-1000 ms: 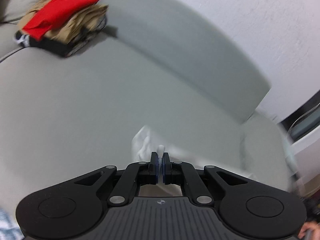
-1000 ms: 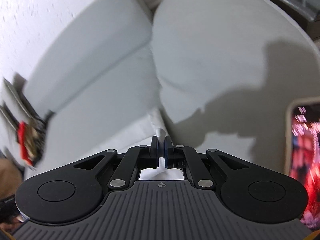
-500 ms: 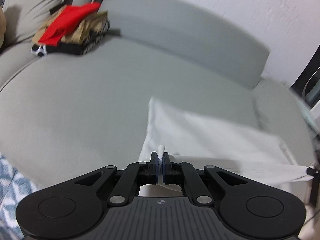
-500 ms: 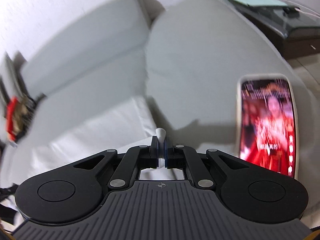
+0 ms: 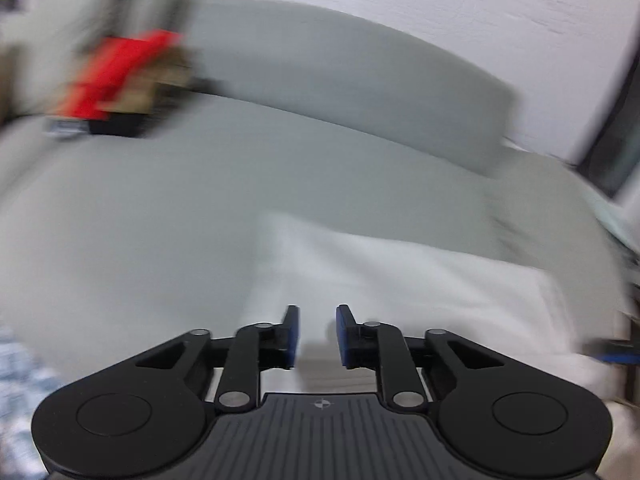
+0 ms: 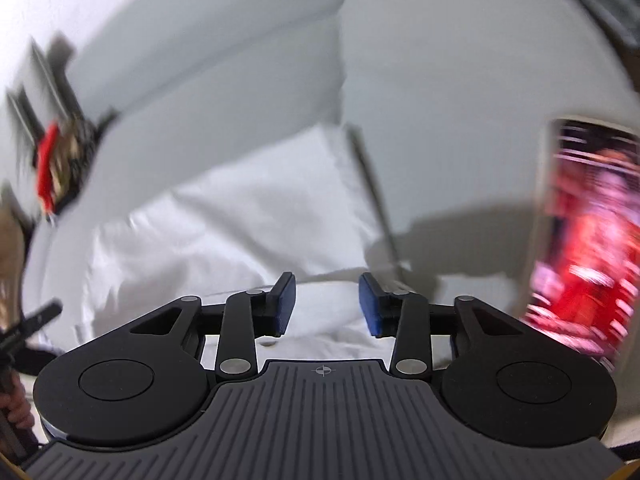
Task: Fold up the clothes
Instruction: 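Lay the folded hem down on the shirt and open both tools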
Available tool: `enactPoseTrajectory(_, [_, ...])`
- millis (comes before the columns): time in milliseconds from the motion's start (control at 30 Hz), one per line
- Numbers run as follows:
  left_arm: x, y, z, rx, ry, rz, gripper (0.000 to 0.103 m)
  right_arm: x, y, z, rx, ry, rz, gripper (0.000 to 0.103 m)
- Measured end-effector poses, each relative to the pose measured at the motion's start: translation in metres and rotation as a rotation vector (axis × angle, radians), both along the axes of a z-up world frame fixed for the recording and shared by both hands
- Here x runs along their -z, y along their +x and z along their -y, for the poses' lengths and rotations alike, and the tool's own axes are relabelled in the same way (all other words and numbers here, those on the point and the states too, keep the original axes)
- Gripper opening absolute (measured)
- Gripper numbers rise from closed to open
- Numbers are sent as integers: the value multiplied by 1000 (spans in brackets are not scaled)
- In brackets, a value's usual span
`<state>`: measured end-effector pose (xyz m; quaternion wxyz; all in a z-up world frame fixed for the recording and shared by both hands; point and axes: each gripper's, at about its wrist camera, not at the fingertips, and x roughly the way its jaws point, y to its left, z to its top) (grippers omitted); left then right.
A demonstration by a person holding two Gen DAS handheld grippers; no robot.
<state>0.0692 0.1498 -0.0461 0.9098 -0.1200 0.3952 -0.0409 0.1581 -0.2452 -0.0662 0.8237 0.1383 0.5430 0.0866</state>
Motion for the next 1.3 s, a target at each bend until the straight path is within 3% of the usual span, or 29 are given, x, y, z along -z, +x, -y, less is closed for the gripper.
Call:
enactPoseTrajectory(133, [25,51,42,108,103,-66,14,21,37,-24,-10,-66,-90,39])
enactPoseTrajectory(200, [36,59,52,176,96,-117,9,33,36,-31,-46,-70,-145,39])
enactPoseTrajectory(233, [41,55,56,217,95,-162,2,34,27,-32,-76,-79,-171,39])
enactPoseTrajectory(367, [41,-1,52,367,117,-290,0,29,-30,-24,-198,-88,-289,38])
enactPoseTrajectory(433, [38,-38,40,411,97,-336,1,18,-61,-13,-217,-59,-293,39])
enactPoseTrajectory(500, [31,-62,24,382,69,-325,1,5,-79,-2,-193,-30,-244,43])
enactPoseTrajectory(567, [20,-64,11,307,8,-255,4,-6,-82,4,-153,1,-178,48])
enactPoseTrajectory(633, [9,-58,3,227,-42,-168,17,-10,-69,-2,-117,17,-110,47])
enactPoseTrajectory(700, [3,-39,8,180,-26,-76,25,-7,-50,-11,-100,60,-67,47])
enactPoseTrajectory(767, [9,-12,21,193,22,-20,27,3,-31,-23,-76,143,-79,41])
enactPoseTrajectory(833, [29,18,31,215,40,-56,20,17,-15,-36,-68,223,-107,39])
enactPoseTrajectory(933, [58,39,32,228,7,-168,10,31,-13,-48,-45,218,-160,41])
enactPoseTrajectory(1000, [52,30,25,286,-32,-249,1,37,-22,-56,-129,275,-268,42])
enactPoseTrajectory(1067, [46,3,16,374,-39,-353,0,34,-42,-57,-249,305,-379,43])
enactPoseTrajectory(1133, [40,-30,8,474,-22,-442,0,22,-65,-48,-305,293,-397,44])
enactPoseTrajectory(1200, [31,-57,-4,490,-13,-450,0,9,-76,-39,-298,262,-353,44])
enactPoseTrajectory(1267, [19,-63,-20,406,-96,-367,4,-2,-79,-31,-261,250,-286,47])
enactPoseTrajectory(1300, [12,-64,-29,359,-144,-318,11,-6,-77,-31,-234,228,-238,48])
